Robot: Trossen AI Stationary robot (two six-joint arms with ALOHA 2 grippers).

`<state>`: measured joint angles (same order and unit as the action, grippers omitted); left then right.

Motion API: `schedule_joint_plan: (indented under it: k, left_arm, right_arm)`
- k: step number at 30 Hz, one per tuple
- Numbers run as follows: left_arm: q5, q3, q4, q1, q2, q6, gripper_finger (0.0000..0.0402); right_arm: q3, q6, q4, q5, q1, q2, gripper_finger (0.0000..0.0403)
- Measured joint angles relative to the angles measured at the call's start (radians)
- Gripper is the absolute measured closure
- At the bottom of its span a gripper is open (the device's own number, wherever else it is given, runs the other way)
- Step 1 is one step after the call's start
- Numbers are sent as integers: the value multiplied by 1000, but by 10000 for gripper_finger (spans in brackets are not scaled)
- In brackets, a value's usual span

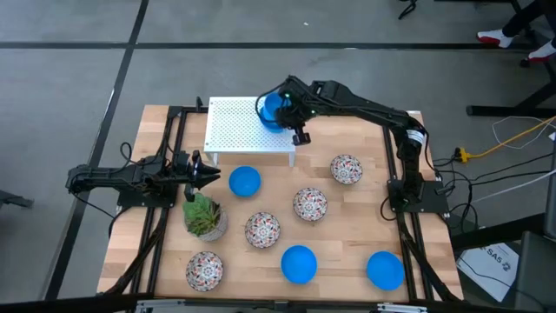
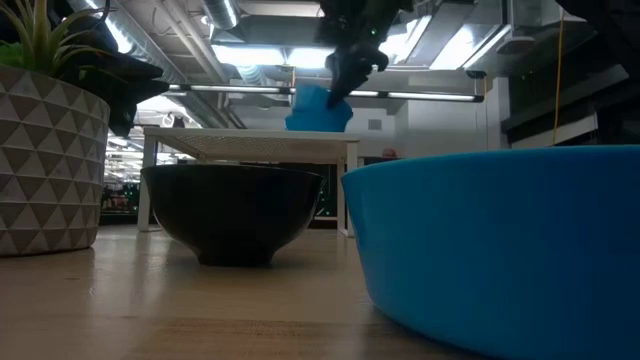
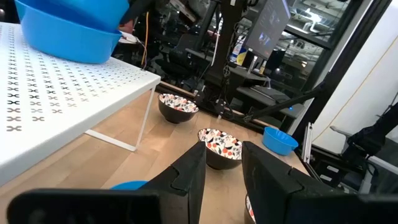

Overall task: Pick & Place Mini bowls
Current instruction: Stack the blue bowl on the blue bowl on the shelf

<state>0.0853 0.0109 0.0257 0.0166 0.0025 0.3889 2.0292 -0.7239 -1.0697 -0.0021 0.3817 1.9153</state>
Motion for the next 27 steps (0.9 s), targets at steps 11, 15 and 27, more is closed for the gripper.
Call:
schedule_joint_plan:
  k: [11,15,27]
  left_arm:
    - [0,0,0,0,0,0,302]
    - [0,0,0,0,0,0,302]
    - [0,0,0,0,0,0,302]
  right_arm:
    - [-12,-18,25,-1,0,0,395]
    - [-12,-19,27,1,0,0,391]
    - [-12,-22,25,97,0,0,318]
